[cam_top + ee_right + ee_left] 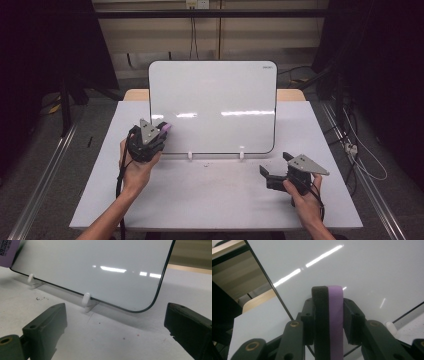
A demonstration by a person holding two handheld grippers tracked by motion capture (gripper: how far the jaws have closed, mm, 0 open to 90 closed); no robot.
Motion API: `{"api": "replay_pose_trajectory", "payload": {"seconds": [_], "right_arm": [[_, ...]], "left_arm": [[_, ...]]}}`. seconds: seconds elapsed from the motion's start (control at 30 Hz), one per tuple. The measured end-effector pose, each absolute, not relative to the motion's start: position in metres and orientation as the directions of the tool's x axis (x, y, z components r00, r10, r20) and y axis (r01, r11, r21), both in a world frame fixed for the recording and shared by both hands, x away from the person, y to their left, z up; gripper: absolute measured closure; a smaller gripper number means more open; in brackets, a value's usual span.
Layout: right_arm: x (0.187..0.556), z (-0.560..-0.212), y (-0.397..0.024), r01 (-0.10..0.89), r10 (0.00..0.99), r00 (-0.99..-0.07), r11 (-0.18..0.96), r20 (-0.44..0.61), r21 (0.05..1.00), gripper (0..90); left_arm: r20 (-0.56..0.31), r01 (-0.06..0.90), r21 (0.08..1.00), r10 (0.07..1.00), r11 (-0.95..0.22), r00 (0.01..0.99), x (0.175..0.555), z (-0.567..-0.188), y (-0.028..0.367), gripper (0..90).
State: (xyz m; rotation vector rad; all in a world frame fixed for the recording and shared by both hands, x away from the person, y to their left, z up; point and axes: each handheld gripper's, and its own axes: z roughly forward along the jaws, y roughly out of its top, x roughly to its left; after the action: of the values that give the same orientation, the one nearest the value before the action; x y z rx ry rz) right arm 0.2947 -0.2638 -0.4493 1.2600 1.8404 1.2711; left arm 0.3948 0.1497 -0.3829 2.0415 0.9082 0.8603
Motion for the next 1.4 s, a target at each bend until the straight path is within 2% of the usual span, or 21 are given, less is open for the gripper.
{"api": "replay_pose_trajectory", "payload": {"seconds": [0.3, 0.6, 0.8, 0.97, 1.2, 1.3, 1.4], "right_arm": [[0.295, -0.449, -0.264, 0.377, 0.916, -0.397, 0.11, 0.053, 0.92, 4.3], [0.295, -0.449, -0.264, 0.374, 0.916, -0.397, 0.109, 0.053, 0.921, 4.3], [0.296, -0.449, -0.263, 0.375, 0.916, -0.398, 0.109, 0.054, 0.921, 4.4], [0.296, -0.449, -0.264, 0.374, 0.916, -0.398, 0.107, 0.055, 0.921, 4.4], [0.297, -0.449, -0.263, 0.372, 0.915, -0.399, 0.109, 0.053, 0.922, 4.4], [0.297, -0.449, -0.263, 0.372, 0.915, -0.399, 0.11, 0.052, 0.922, 4.4], [0.297, -0.449, -0.262, 0.373, 0.914, -0.401, 0.108, 0.055, 0.922, 4.4]], "left_arm": [[0.314, 0.315, 0.793, 0.793, -0.521, 0.522, 0.4, -0.385, 0.135, 65.5], [0.252, 0.328, 0.817, 0.806, -0.473, 0.536, 0.402, -0.385, 0.141, 63.0], [0.227, 0.335, 0.823, 0.805, -0.459, 0.548, 0.403, -0.386, 0.143, 56.7], [0.166, 0.349, 0.842, 0.813, -0.411, 0.558, 0.403, -0.386, 0.144, 45.2], [0.13, 0.342, 0.861, 0.812, -0.377, 0.569, 0.402, -0.386, 0.142, 15.4], [0.094, 0.348, 0.871, 0.811, -0.348, 0.577, 0.402, -0.385, 0.143, 8.3], [0.055, 0.358, 0.879, 0.812, -0.316, 0.581, 0.402, -0.384, 0.146, 5.7]]}}
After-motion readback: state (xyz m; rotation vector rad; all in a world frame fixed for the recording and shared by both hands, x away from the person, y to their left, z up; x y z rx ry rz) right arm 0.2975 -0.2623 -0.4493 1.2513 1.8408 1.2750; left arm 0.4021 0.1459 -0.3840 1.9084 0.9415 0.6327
